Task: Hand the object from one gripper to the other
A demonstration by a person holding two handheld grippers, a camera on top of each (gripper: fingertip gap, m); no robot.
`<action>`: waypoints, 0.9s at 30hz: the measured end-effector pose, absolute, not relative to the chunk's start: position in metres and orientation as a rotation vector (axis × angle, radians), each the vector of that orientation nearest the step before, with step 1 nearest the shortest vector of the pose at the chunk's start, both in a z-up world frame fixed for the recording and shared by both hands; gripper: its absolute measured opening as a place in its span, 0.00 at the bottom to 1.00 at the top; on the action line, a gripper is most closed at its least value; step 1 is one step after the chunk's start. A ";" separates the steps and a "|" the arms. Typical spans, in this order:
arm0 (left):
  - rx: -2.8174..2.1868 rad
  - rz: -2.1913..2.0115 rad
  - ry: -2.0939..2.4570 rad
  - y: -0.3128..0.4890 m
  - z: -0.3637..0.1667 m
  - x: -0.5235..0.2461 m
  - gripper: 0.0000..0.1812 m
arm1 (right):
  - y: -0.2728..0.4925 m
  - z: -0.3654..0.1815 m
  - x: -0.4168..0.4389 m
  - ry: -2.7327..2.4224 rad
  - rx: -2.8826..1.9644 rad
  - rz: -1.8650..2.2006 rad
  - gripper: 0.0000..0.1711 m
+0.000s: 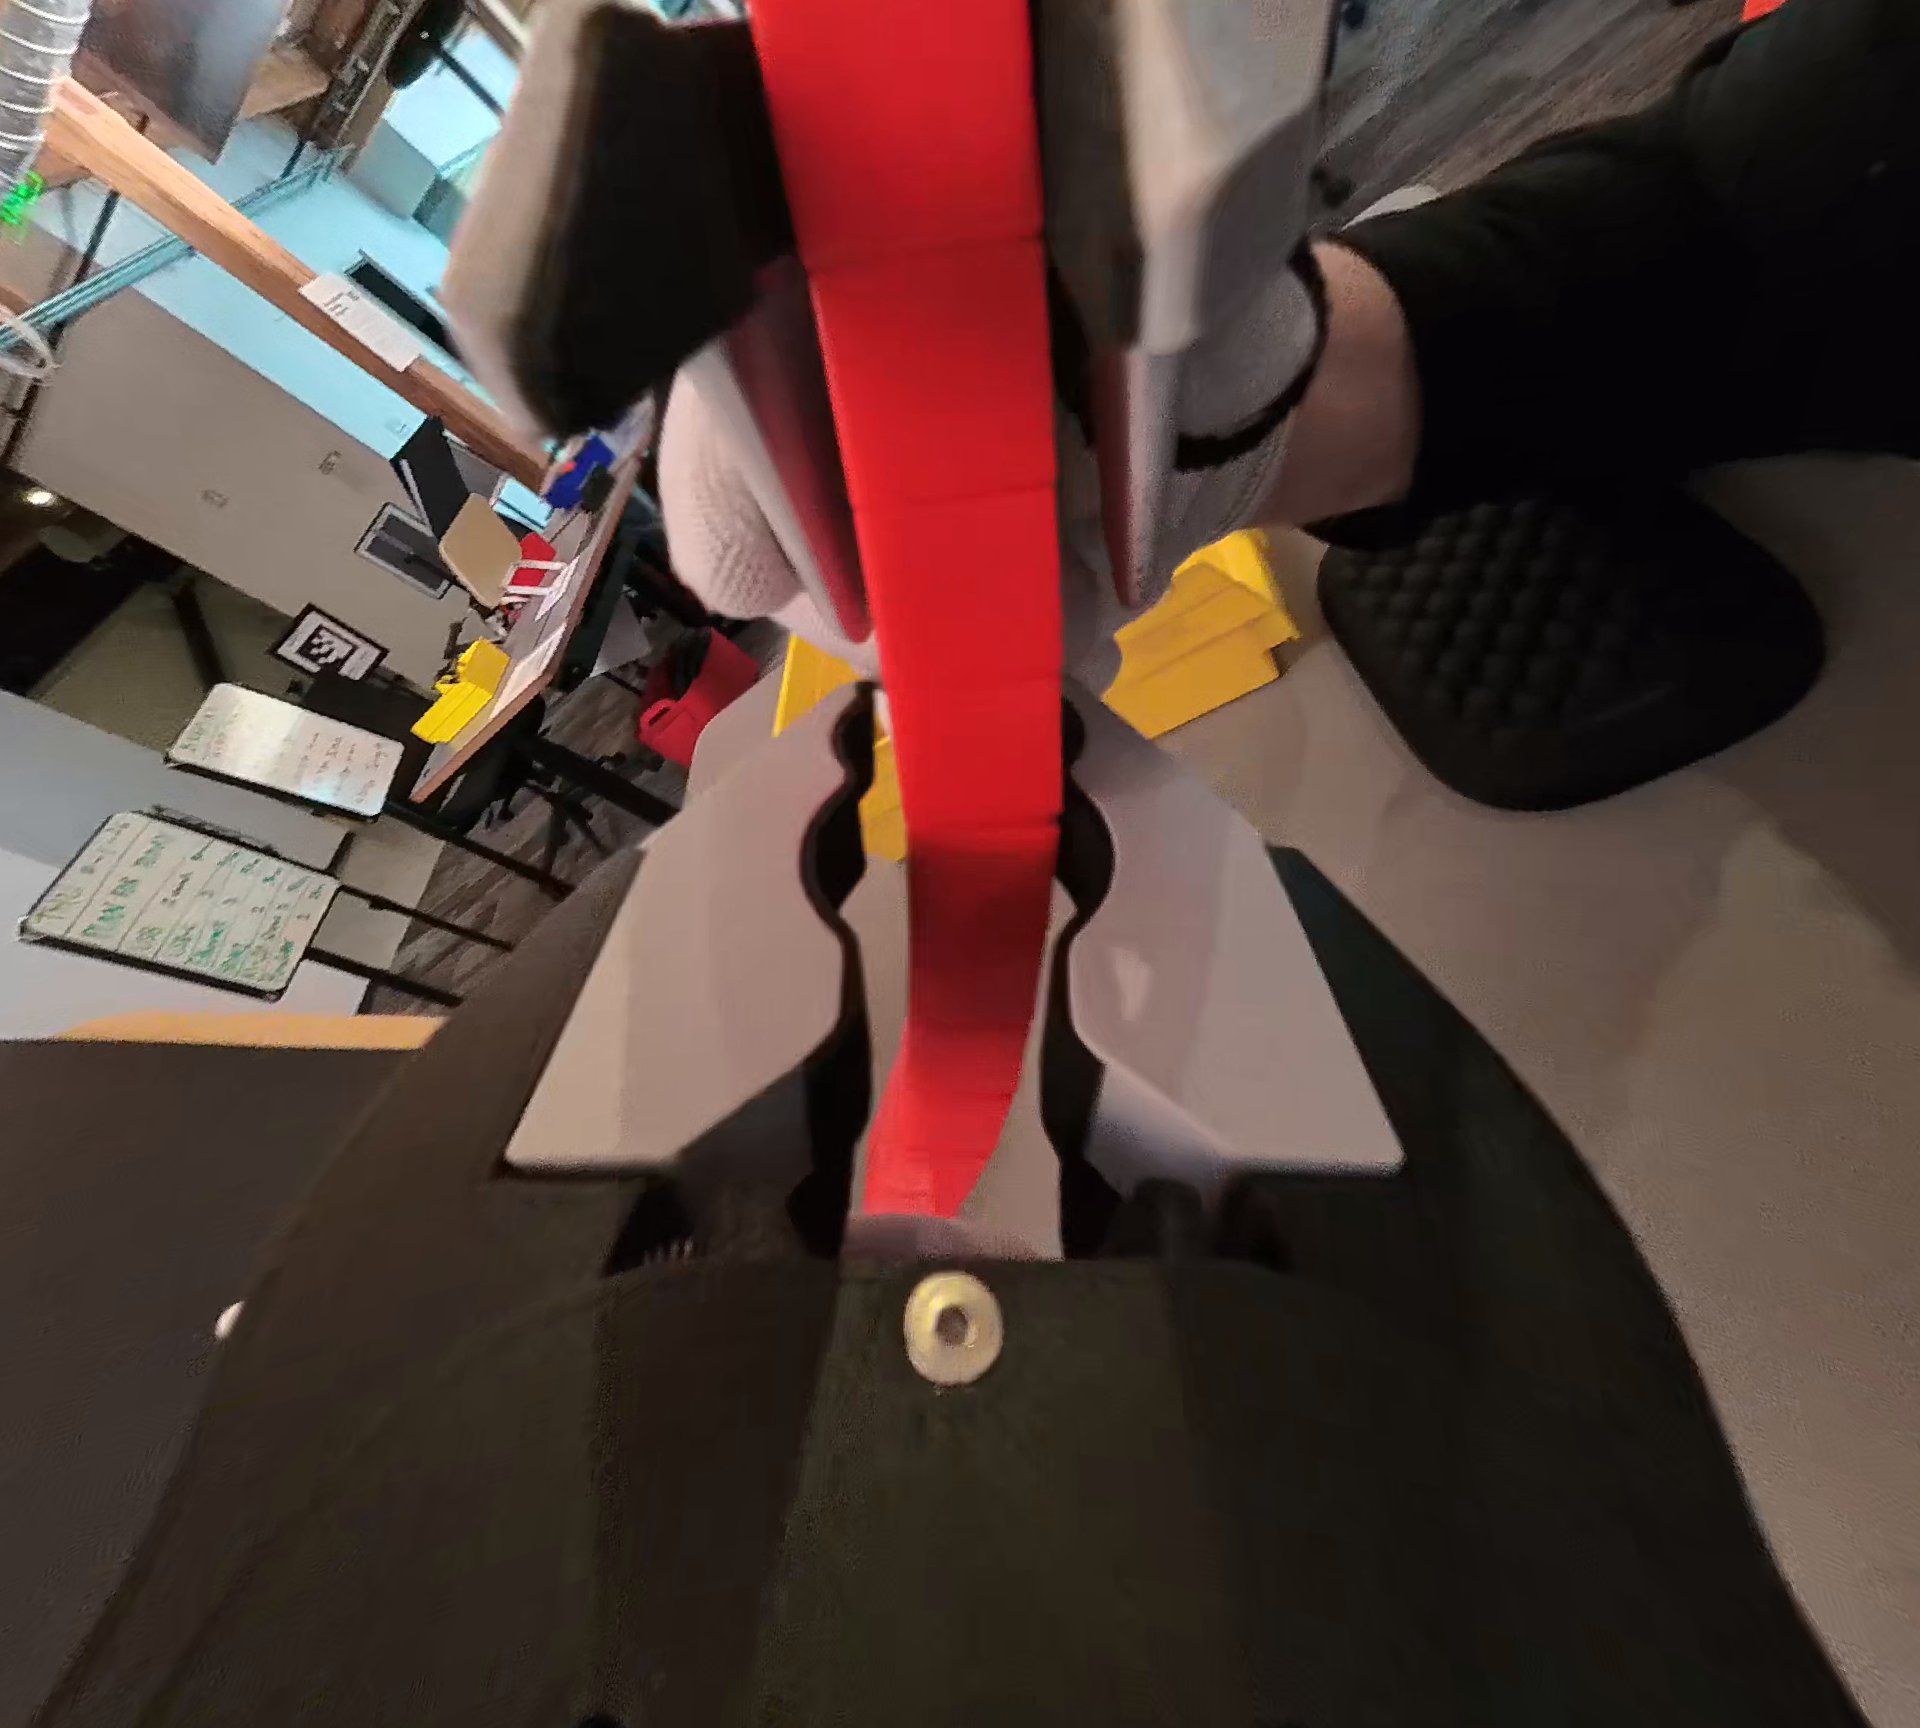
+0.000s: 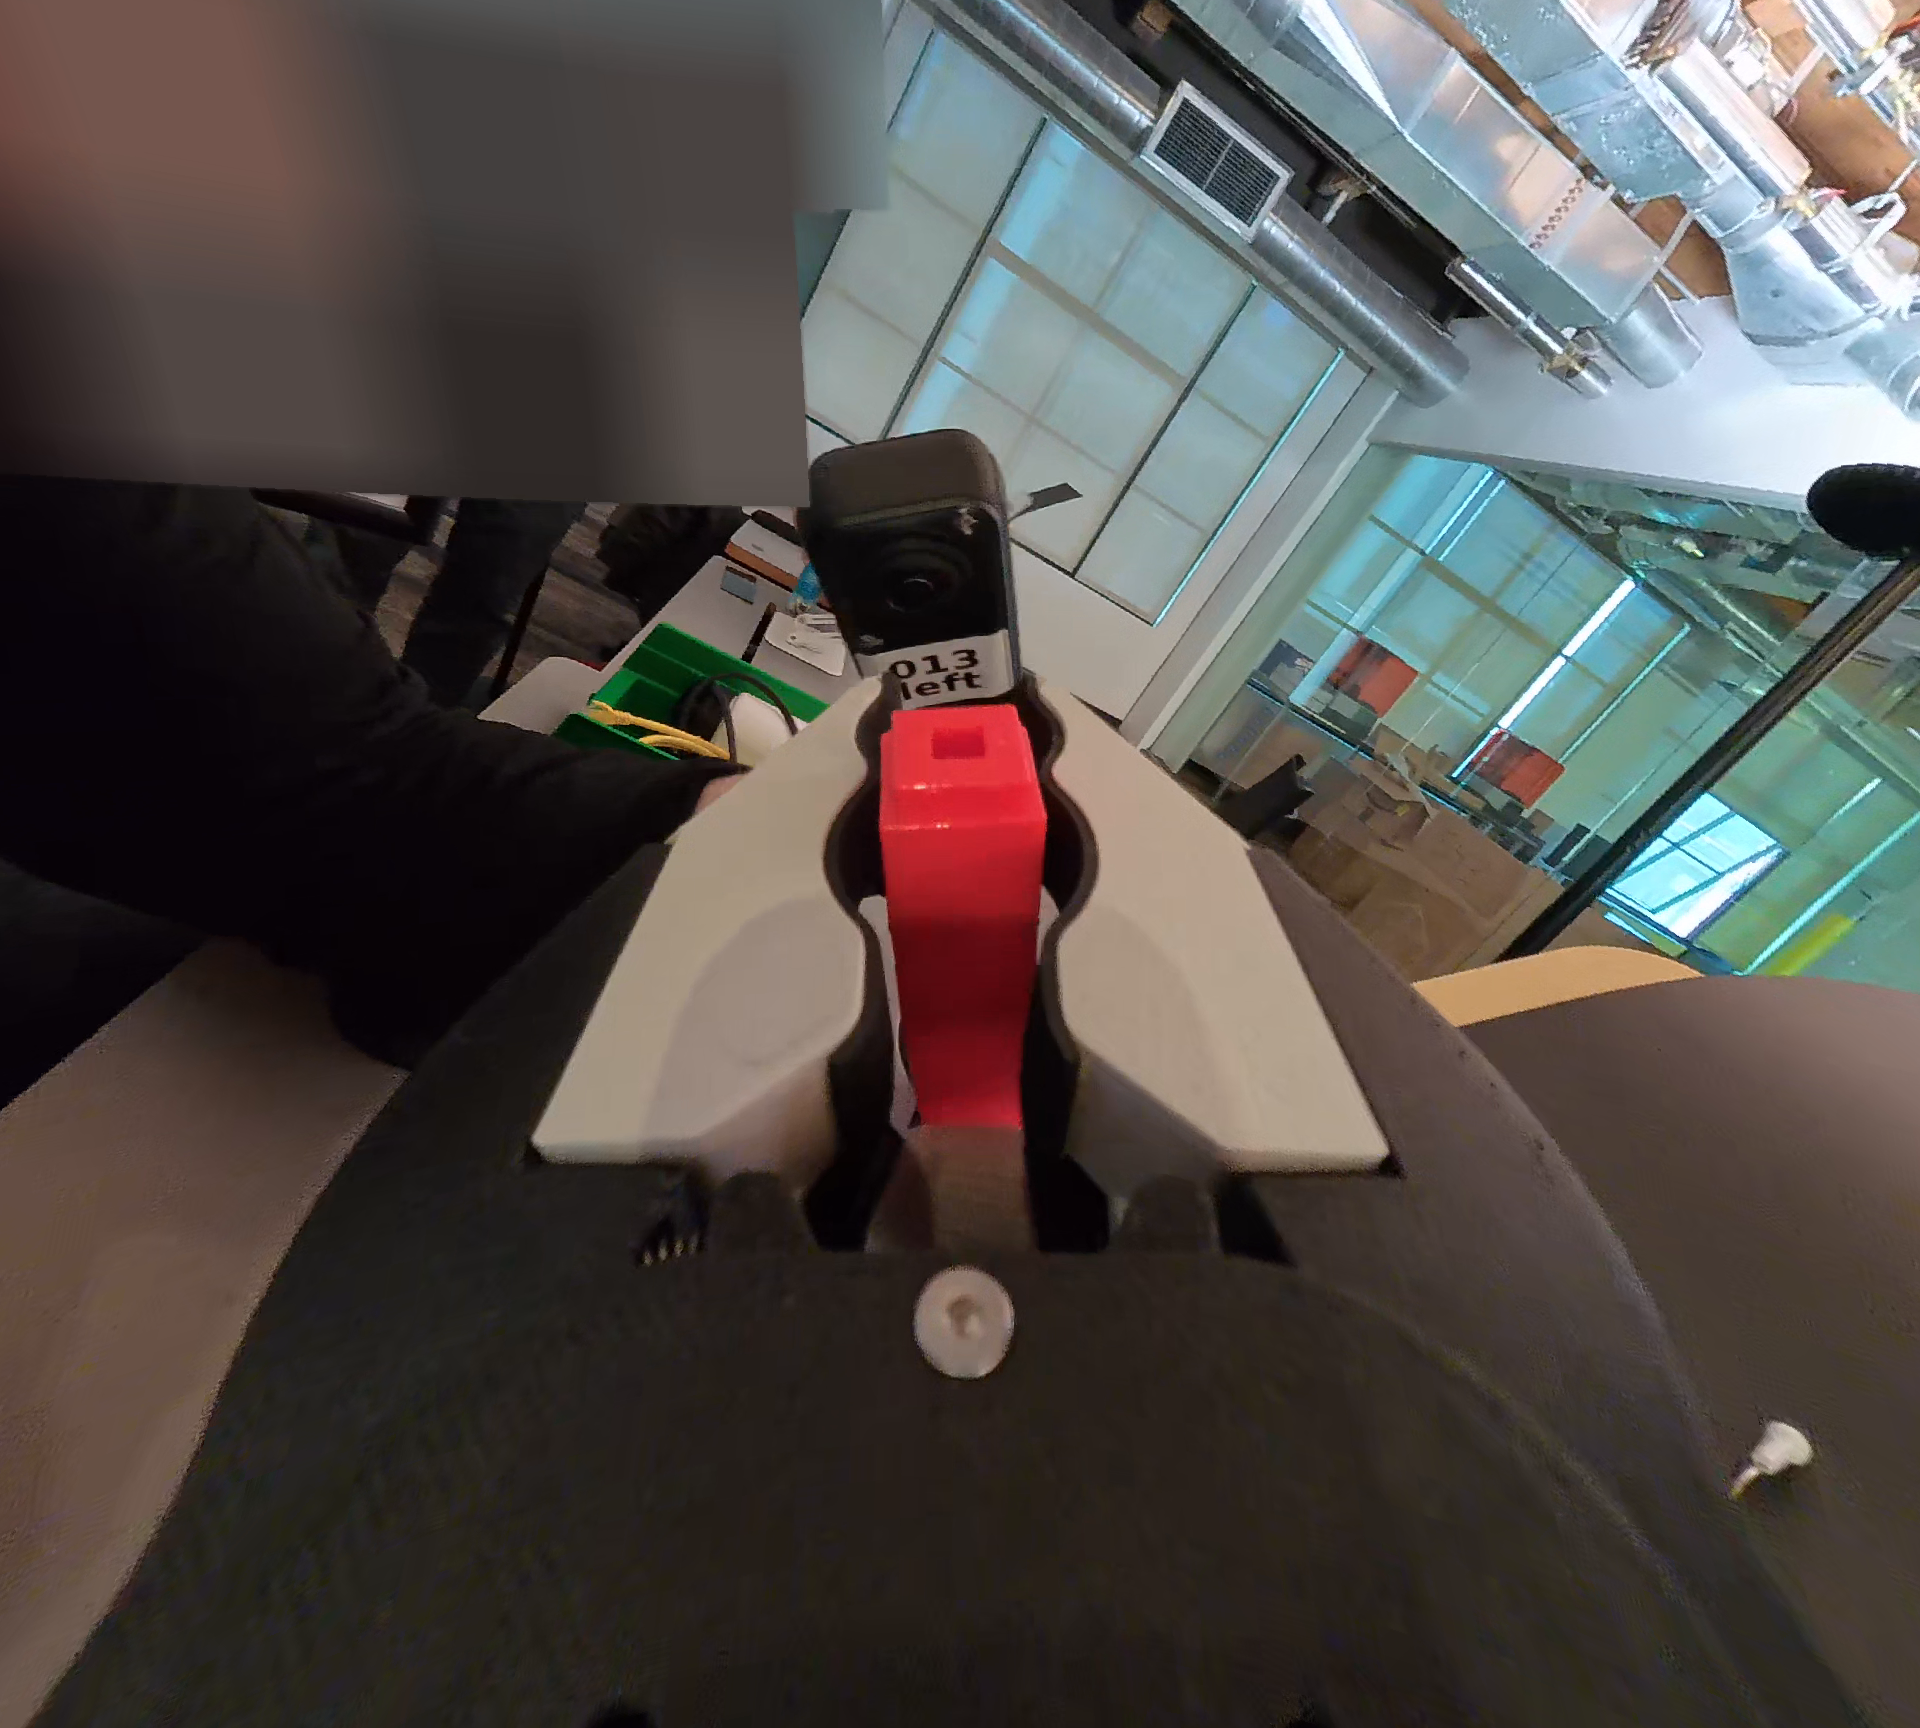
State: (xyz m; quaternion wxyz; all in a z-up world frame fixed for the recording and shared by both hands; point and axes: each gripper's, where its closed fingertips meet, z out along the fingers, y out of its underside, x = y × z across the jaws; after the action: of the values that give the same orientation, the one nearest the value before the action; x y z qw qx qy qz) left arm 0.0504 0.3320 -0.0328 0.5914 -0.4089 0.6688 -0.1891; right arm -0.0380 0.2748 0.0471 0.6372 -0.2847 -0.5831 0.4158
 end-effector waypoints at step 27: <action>-1.080 -0.365 1.520 0.362 -0.036 0.026 0.11 | 0.324 0.047 -0.040 -1.205 -0.807 0.726 0.14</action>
State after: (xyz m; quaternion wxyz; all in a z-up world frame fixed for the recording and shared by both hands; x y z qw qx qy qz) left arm 0.0264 0.3623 -0.0361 0.5815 -0.4624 0.6509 -0.1562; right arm -0.0403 0.3235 0.0467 0.6888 -0.3606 -0.5387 0.3246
